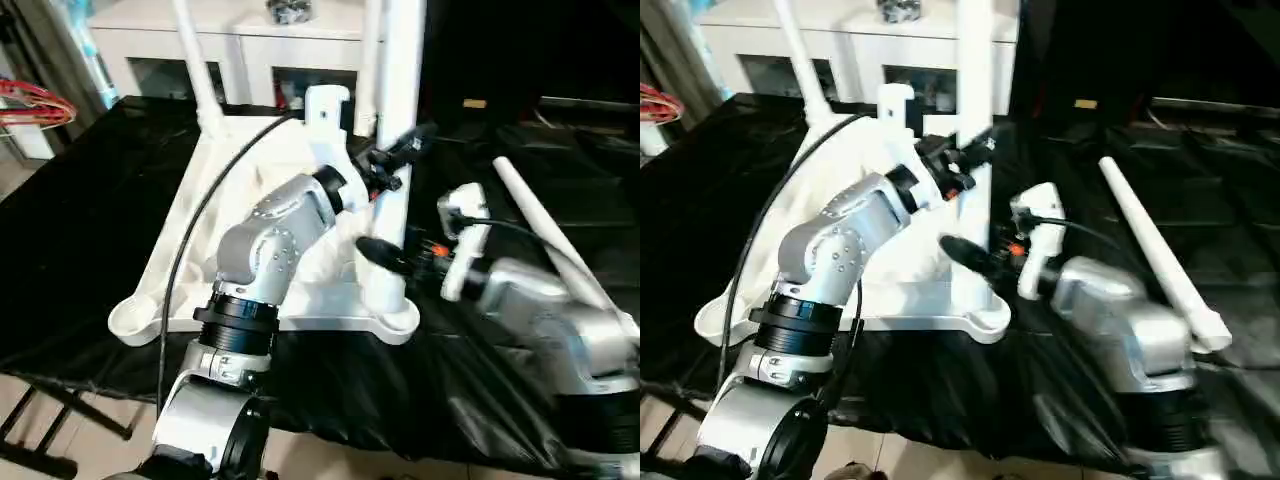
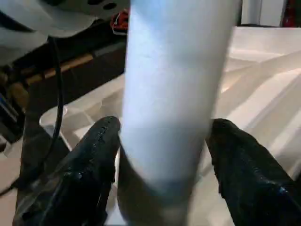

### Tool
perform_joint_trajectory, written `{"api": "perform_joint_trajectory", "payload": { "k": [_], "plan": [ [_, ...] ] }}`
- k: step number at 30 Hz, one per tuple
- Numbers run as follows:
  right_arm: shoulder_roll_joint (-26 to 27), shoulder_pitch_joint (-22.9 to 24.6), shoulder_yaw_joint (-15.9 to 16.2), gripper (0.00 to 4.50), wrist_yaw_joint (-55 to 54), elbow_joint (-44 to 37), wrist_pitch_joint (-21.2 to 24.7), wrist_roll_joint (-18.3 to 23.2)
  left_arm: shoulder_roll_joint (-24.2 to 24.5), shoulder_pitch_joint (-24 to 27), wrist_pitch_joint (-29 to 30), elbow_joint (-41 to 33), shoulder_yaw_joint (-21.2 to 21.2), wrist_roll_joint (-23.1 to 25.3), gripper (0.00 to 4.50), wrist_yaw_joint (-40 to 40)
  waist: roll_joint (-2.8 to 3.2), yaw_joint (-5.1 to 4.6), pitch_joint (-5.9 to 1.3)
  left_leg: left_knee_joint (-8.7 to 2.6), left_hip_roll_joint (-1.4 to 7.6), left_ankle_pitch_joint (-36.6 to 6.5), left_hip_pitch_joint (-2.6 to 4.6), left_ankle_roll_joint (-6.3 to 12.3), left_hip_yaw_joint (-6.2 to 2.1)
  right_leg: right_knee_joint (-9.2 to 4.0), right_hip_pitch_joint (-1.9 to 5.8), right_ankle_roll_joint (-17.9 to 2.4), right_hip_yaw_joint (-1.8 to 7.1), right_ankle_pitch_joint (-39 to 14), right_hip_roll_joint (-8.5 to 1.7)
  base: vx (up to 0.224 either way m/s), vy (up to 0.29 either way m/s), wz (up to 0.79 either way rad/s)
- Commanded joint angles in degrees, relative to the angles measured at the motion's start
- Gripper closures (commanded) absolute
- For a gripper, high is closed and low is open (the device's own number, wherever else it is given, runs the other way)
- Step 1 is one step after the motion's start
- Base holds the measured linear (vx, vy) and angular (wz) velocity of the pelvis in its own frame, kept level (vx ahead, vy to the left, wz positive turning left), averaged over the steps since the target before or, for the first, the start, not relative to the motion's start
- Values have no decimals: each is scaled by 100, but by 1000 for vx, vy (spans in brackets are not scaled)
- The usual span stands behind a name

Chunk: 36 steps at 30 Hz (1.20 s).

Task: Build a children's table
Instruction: Pick table leg

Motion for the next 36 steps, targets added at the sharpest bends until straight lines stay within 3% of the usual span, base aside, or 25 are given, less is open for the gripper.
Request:
{"api": "perform_joint_trajectory", "payload": {
  "k": [1,11,24,25,35,36],
  "plan": [
    [-69,-120,-80,115,84,-55,130,55,-9,5,-5,-182,-66,32,270,-61,-135,12,-445,-332,115,-758,45,323,-83,-424,348,-904,252,-1495,-277,0,0,0],
    [-381,-221,106,115,638,121,363,288,83,53,-29,-386,-327,-41,270,-516,-157,19,-443,-321,117,-685,35,393,-78,-419,349,-941,250,-1552,-283,0,0,0],
    [-708,-135,404,115,1025,59,432,189,156,189,44,-600,-588,-71,270,-918,-163,14,-441,-318,127,-703,41,368,-81,-426,345,-911,254,-1662,-287,0,0,0],
    [-715,-130,409,141,1029,70,422,178,157,194,42,-601,-594,-64,270,-924,-168,9,-440,-315,122,-706,38,369,-75,-428,343,-902,255,-1668,-284,0,0,0],
    [-780,-55,486,208,1098,86,396,166,151,237,42,-641,-635,-61,270,-983,-161,11,-449,-309,124,-665,37,400,-80,-414,346,-941,253,-1579,-280,0,0,0],
    [-779,-55,488,232,1099,88,396,165,151,238,43,-642,-636,-61,270,-984,-164,10,-449,-307,122,-675,37,400,-77,-419,344,-938,253,-1593,-280,0,0,0]
  ]
}}
